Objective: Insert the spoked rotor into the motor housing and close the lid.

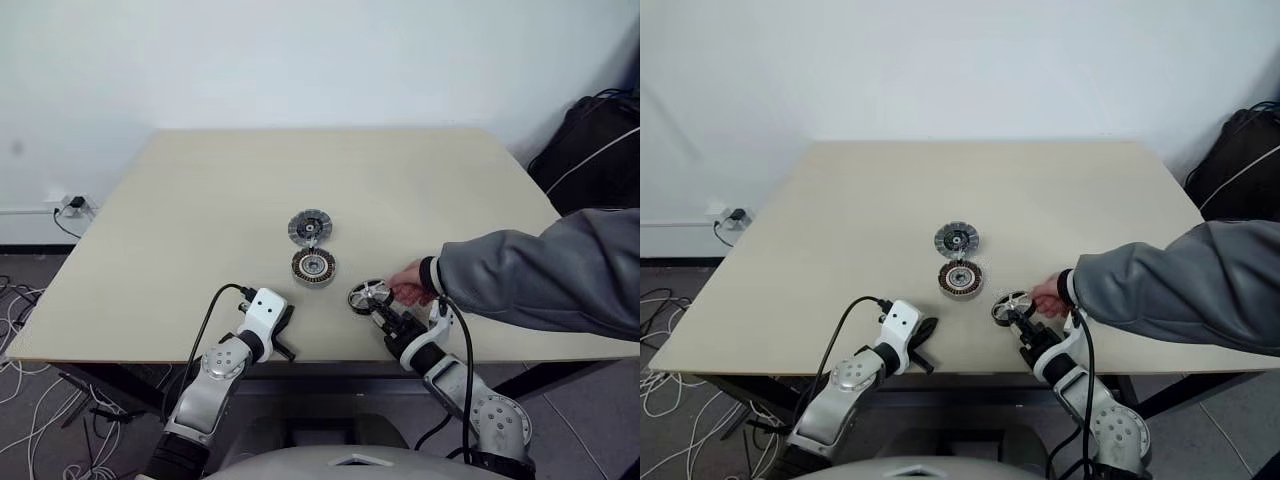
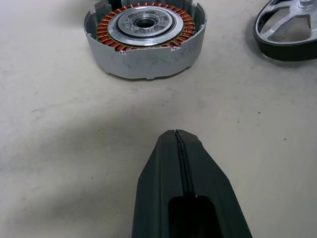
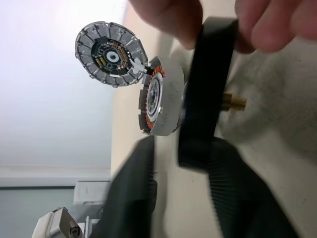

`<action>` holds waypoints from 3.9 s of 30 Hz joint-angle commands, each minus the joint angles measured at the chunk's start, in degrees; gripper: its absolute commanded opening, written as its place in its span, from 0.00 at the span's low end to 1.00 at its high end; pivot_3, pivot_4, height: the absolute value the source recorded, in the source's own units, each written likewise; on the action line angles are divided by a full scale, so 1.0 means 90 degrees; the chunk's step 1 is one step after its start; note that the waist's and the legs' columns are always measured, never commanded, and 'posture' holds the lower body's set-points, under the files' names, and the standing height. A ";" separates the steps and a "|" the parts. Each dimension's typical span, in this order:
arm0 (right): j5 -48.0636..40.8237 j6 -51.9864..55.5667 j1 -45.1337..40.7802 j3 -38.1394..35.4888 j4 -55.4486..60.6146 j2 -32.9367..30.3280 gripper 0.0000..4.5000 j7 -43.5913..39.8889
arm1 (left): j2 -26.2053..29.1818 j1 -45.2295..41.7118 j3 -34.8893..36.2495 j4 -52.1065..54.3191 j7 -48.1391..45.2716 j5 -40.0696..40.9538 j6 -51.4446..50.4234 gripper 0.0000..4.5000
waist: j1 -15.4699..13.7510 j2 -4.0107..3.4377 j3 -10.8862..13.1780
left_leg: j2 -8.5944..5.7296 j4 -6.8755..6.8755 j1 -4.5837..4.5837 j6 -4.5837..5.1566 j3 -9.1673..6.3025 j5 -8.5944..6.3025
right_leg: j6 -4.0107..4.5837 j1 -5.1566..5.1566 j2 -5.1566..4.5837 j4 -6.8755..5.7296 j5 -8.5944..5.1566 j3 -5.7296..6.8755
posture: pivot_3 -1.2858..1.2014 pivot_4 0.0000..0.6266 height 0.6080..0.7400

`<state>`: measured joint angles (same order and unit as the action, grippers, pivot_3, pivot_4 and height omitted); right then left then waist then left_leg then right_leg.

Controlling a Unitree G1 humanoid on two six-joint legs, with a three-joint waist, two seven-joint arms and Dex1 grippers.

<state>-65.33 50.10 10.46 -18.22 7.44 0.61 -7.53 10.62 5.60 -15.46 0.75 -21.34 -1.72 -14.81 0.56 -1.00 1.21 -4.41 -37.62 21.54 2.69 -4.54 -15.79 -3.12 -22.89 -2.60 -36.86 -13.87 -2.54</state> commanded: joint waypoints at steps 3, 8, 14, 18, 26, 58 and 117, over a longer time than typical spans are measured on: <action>-0.0057 -0.0086 -0.0055 0.0003 0.0153 -0.0014 0.69 -0.0009 | -0.0005 -0.0066 0.0028 0.0188 -0.0005 0.0027 0.0045 0.00 | 0.0000 0.0000 0.0000 | 0.0000 0.0000 0.0000 0.0000 0.0000 0.0000 | -0.0001 0.0000 0.0000 0.0000 -0.0001 0.0000 | 0.52 0.00 1.00; -0.0047 -0.0093 -0.0035 0.0010 0.0173 -0.0026 0.69 0.0003 | -0.0008 -0.0076 0.0030 0.0180 -0.0006 0.0032 0.0051 0.00 | 0.0000 0.0000 0.0000 | 0.0000 -0.0001 0.0000 0.0002 0.0000 0.0001 | 0.0000 0.0000 0.0001 -0.0001 0.0000 0.0000 | 0.52 0.00 1.00; -0.0047 -0.0131 0.0004 -0.0026 0.0186 -0.0045 0.69 0.0000 | -0.0011 -0.0090 0.0025 0.0160 -0.0013 0.0035 0.0059 0.00 | 0.0000 -0.0001 -0.0001 | 0.0000 0.0000 0.0000 0.0029 0.0000 0.0016 | 0.0004 0.0000 0.0000 -0.0001 0.0003 0.0000 | 0.52 0.00 1.00; -0.0052 -0.0165 0.0029 -0.0011 0.0196 -0.0054 0.69 0.0014 | -0.0014 -0.0091 0.0017 0.0158 -0.0015 0.0035 0.0058 0.00 | -0.0001 0.0000 -0.0001 | 0.0000 -0.0001 0.0000 0.0029 0.0000 0.0017 | 0.0016 0.0000 0.0000 0.0000 0.0010 0.0000 | 0.52 0.00 1.00; -0.0027 -0.0183 0.0061 0.0041 0.0214 -0.0068 0.69 0.0019 | -0.0022 -0.0070 0.0012 0.0169 -0.0008 0.0033 0.0052 0.00 | 0.0000 0.0000 -0.0001 | 0.0000 -0.0001 0.0000 0.0030 0.0000 0.0017 | 0.0018 0.0001 0.0001 -0.0001 0.0011 0.0000 | 0.52 0.00 1.00; -0.0010 -0.1330 -0.0457 -0.1000 -0.0387 0.0305 0.69 0.0641 | 0.0029 -0.0106 0.0039 0.0223 -0.0022 0.0029 0.0010 0.00 | -0.0001 -0.0024 -0.0022 | -0.0003 -0.0012 -0.0005 0.0035 0.0001 0.0020 | 0.0014 0.0009 0.0001 -0.0003 0.0018 0.0000 | 0.52 0.00 1.00; 0.0321 -0.1500 -0.1216 0.0623 -0.0010 0.0795 0.08 0.0199 | -0.0114 0.0014 0.0059 0.0318 0.0126 0.0087 0.0018 0.00 | 0.0007 -0.0054 -0.0045 | -0.0003 -0.0011 -0.0009 0.0035 0.0004 0.0021 | 0.0016 0.0009 0.0002 -0.0007 0.0018 -0.0003 | 0.52 0.00 1.00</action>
<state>-61.40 35.92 2.80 -14.31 6.85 4.50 -5.73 9.87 6.00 -15.08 2.10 -20.62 -1.14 -15.80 0.63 -1.48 0.80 -4.43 -37.71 21.46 3.01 -4.50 -15.61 -2.98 -22.82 -2.59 -36.92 -13.71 -2.57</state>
